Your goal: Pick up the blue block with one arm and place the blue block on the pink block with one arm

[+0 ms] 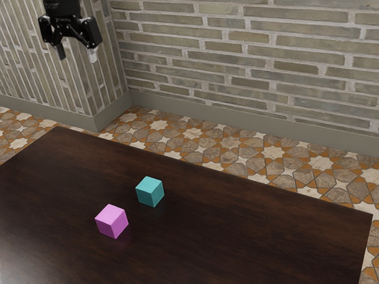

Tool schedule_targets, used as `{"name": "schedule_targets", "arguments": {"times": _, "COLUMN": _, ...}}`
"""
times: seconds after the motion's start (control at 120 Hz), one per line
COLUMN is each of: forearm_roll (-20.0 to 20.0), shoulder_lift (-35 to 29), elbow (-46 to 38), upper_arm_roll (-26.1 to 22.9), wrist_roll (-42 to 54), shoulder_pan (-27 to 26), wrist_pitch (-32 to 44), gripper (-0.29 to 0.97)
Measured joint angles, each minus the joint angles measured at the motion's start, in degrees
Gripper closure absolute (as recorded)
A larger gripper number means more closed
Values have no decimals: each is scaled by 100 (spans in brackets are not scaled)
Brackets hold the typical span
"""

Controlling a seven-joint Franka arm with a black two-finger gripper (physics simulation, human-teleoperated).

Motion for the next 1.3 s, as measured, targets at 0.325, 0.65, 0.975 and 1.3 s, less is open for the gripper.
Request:
{"name": "schedule_targets", "arguments": {"times": 0.325, "forearm_roll": -107, "shoulder_lift": -79, "elbow": 116, "upper_arm_roll": 17, "wrist_roll": 23, "shoulder_pan": 94, "wrist_pitch": -89, "gripper": 0}}
{"name": "schedule_targets", "arguments": {"times": 0.65, "forearm_roll": 56, "shoulder_lift": 250, "elbow": 570, "upper_arm_roll": -184, "wrist_roll": 102, "shoulder_pan": -433, "wrist_pitch": 237, "gripper": 0}}
{"name": "schedule_targets", "arguments": {"times": 0.975, "forearm_roll": 220, "shoulder_lift": 1415, "elbow": 405, "upper_arm_roll": -195, "wrist_roll": 132, "shoulder_pan": -486, "wrist_pitch": 1251, "gripper": 0}}
{"name": "schedule_targets", "arguments": {"times": 1.3, "forearm_roll": 160, "shoulder_lift": 1631, "elbow": -1665, "upper_arm_roll": -194, "wrist_roll": 146, "shoulder_pan": -454, "wrist_pitch": 3379, "gripper": 0}}
